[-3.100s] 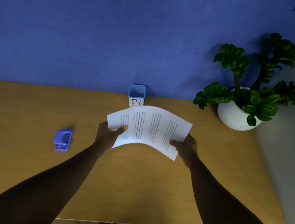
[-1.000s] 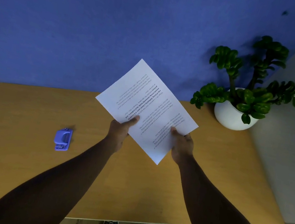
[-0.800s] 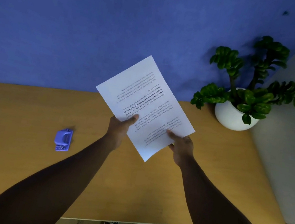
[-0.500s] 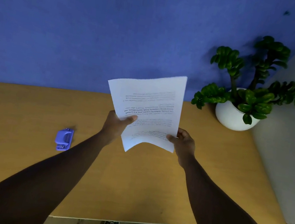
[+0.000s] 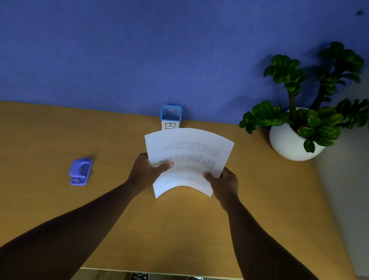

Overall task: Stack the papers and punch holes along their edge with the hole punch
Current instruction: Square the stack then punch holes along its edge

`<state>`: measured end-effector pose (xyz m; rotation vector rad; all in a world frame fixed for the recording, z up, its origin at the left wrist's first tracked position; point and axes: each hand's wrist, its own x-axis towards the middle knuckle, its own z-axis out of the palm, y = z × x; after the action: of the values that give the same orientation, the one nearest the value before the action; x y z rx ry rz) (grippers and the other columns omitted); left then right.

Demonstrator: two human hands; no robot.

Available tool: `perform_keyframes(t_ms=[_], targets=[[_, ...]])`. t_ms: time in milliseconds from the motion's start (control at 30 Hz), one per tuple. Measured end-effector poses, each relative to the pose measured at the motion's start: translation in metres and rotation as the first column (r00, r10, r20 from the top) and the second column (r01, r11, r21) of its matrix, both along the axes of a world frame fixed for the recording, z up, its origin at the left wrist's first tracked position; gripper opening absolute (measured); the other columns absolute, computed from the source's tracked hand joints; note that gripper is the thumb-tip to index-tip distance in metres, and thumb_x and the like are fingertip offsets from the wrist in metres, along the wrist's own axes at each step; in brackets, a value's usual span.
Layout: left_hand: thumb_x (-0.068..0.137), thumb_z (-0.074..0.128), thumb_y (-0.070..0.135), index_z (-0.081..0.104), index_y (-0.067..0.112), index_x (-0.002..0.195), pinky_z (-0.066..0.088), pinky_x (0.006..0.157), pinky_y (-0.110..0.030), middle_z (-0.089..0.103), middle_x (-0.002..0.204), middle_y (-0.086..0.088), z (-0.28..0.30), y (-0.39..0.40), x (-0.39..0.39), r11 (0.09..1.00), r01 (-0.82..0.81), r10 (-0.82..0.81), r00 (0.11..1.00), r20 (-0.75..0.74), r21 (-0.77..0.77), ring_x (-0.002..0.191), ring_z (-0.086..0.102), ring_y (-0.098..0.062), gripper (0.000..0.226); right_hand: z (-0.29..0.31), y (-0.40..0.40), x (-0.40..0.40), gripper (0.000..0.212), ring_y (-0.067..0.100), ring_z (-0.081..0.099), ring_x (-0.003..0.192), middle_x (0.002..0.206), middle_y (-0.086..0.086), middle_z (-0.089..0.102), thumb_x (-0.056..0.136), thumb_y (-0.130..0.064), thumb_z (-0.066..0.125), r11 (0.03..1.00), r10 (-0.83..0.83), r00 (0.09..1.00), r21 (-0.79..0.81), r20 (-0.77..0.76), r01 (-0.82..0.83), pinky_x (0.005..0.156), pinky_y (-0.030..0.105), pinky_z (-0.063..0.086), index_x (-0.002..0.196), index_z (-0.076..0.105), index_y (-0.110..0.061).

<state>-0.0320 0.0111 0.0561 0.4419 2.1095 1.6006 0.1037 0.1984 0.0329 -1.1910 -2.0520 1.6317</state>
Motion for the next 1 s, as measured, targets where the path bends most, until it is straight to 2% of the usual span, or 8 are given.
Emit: perform_keyframes(t_ms=[133, 267, 467, 567, 700, 800, 867, 1000], targets=[[0.083, 0.078, 0.014, 0.07, 0.009, 0.115, 0.06, 0.085, -0.039, 0.074, 0.11, -0.006, 0.0, -0.002, 0.0, 1.0, -0.006, 0.006, 1.0, -0.016, -0.008, 0.099, 0.071, -0.021, 0.032, 0.0, 0.0, 0.0, 0.024, 0.005, 0.062, 0.08, 0.086, -0.018, 0.066, 0.083, -0.014, 0.072, 1.0, -0.017, 1.0, 0.005, -0.008, 0.017, 0.068, 0.021, 0.05, 0.106, 0.071, -0.018], [0.083, 0.079, 0.014, 0.071, 0.01, 0.115, 0.059, 0.083, -0.028, 0.075, 0.11, -0.003, 0.001, -0.001, -0.001, 0.999, -0.028, 0.029, 0.999, -0.041, 0.037, 0.099, 0.072, -0.013, 0.033, 0.004, 0.002, -0.002, 0.023, -0.003, 0.06, 0.078, 0.084, -0.021, 0.064, 0.083, -0.016, 0.072, 0.999, -0.01, 1.0, 0.034, -0.017, 0.011, 0.066, 0.019, 0.049, 0.106, 0.07, -0.02], [0.082, 0.08, 0.02, 0.07, 0.007, 0.116, 0.059, 0.085, -0.04, 0.073, 0.113, -0.008, -0.009, -0.003, -0.007, 0.984, 0.019, -0.022, 1.0, -0.018, -0.175, 0.099, 0.07, -0.027, 0.037, 0.005, 0.003, -0.001, 0.024, 0.011, 0.063, 0.084, 0.094, -0.011, 0.067, 0.085, -0.02, 0.071, 0.998, 0.041, 0.999, 0.049, 0.021, -0.042, 0.066, 0.021, 0.051, 0.109, 0.069, -0.02], [0.085, 0.077, 0.02, 0.069, 0.009, 0.115, 0.057, 0.078, -0.031, 0.072, 0.113, -0.006, -0.008, -0.002, -0.011, 0.985, 0.013, -0.015, 1.0, -0.011, -0.174, 0.098, 0.069, -0.025, 0.033, 0.007, 0.005, -0.004, 0.02, 0.017, 0.065, 0.089, 0.098, -0.006, 0.07, 0.088, -0.023, 0.068, 0.997, 0.039, 0.999, 0.063, 0.014, -0.039, 0.075, 0.03, 0.055, 0.108, 0.07, -0.018], [0.088, 0.074, 0.023, 0.072, 0.012, 0.113, 0.058, 0.082, -0.032, 0.075, 0.108, -0.002, 0.001, 0.0, -0.015, 0.992, 0.02, -0.021, 1.0, -0.012, -0.125, 0.096, 0.07, -0.019, 0.027, 0.013, 0.007, -0.006, 0.021, 0.018, 0.067, 0.093, 0.106, -0.003, 0.071, 0.092, -0.023, 0.064, 0.998, 0.04, 0.999, 0.06, -0.035, -0.037, 0.078, 0.034, 0.057, 0.112, 0.068, -0.016], [0.09, 0.072, 0.022, 0.073, 0.014, 0.111, 0.059, 0.082, -0.029, 0.077, 0.103, 0.003, 0.007, -0.001, -0.021, 0.998, 0.037, -0.036, 0.999, 0.04, -0.044, 0.094, 0.073, -0.014, 0.023, 0.019, 0.012, -0.006, 0.018, 0.015, 0.067, 0.093, 0.104, -0.005, 0.071, 0.091, -0.02, 0.065, 1.0, -0.005, 0.994, -0.011, -0.113, 0.004, 0.077, 0.031, 0.057, 0.109, 0.068, -0.02], [0.091, 0.071, 0.02, 0.074, 0.014, 0.109, 0.057, 0.076, -0.021, 0.078, 0.099, 0.005, 0.01, -0.004, -0.025, 1.0, 0.025, -0.026, 0.998, 0.053, 0.004, 0.091, 0.074, -0.009, 0.02, 0.024, 0.016, -0.005, 0.018, 0.013, 0.068, 0.093, 0.103, -0.006, 0.072, 0.09, -0.018, 0.067, 0.996, -0.041, 0.987, -0.08, -0.158, 0.028, 0.076, 0.03, 0.057, 0.108, 0.068, -0.021], [0.087, 0.076, 0.021, 0.074, 0.023, 0.104, 0.05, 0.065, -0.007, 0.076, 0.091, 0.01, 0.011, -0.01, -0.032, 0.996, -0.093, 0.093, 0.995, 0.038, 0.008, 0.078, 0.069, 0.008, 0.017, 0.031, 0.025, -0.002, 0.019, 0.012, 0.07, 0.088, 0.1, -0.006, 0.074, 0.088, -0.016, 0.071, 0.983, -0.093, 0.971, -0.176, -0.221, 0.055, 0.059, 0.018, 0.054, 0.107, 0.07, -0.018]])
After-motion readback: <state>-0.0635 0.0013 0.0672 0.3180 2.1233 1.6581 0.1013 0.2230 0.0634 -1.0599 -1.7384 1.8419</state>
